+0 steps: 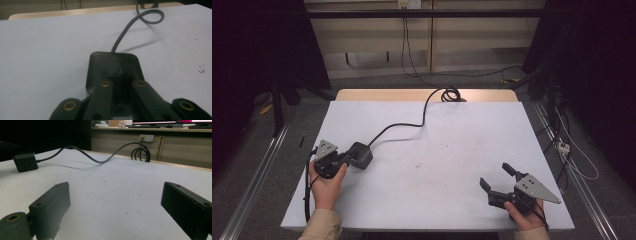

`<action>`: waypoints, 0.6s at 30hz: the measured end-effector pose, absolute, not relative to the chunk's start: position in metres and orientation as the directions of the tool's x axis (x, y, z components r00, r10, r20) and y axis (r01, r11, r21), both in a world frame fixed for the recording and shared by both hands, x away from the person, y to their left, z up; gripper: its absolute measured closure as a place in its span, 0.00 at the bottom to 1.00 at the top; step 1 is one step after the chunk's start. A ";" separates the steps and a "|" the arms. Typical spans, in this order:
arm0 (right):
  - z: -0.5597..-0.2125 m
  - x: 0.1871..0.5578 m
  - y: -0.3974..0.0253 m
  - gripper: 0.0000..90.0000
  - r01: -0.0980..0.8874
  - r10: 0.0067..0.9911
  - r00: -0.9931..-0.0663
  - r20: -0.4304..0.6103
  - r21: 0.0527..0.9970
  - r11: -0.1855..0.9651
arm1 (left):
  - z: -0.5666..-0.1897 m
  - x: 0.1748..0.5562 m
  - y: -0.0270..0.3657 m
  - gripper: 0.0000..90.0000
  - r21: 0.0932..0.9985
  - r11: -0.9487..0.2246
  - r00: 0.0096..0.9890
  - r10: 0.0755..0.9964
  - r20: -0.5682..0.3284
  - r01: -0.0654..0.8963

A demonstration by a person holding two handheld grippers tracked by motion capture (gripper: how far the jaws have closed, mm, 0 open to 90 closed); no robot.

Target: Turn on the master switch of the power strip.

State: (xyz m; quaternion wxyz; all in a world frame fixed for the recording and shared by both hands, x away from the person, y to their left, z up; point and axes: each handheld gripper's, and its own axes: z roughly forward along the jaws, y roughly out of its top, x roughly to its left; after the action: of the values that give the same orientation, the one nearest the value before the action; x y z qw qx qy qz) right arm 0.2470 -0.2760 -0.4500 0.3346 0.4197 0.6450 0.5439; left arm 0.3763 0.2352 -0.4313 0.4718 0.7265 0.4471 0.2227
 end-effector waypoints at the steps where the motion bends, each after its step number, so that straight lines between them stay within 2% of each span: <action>1: -0.450 0.247 -0.276 0.09 0.178 0.905 -0.425 0.026 0.982 0.056 | -0.431 0.377 0.236 1.00 0.885 -0.156 0.501 0.860 -0.097 0.439; 18: -0.450 0.247 -0.276 0.09 0.176 0.904 -0.426 0.026 0.983 0.054 | -0.431 0.377 0.236 1.00 0.885 -0.151 0.501 0.859 -0.104 0.441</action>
State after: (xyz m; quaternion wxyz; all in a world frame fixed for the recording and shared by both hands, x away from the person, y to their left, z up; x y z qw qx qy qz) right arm 0.2469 -0.2763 -0.4495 0.3339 0.4188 0.6448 0.5454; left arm 0.3769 0.2358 -0.4308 0.4734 0.7257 0.4479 0.2205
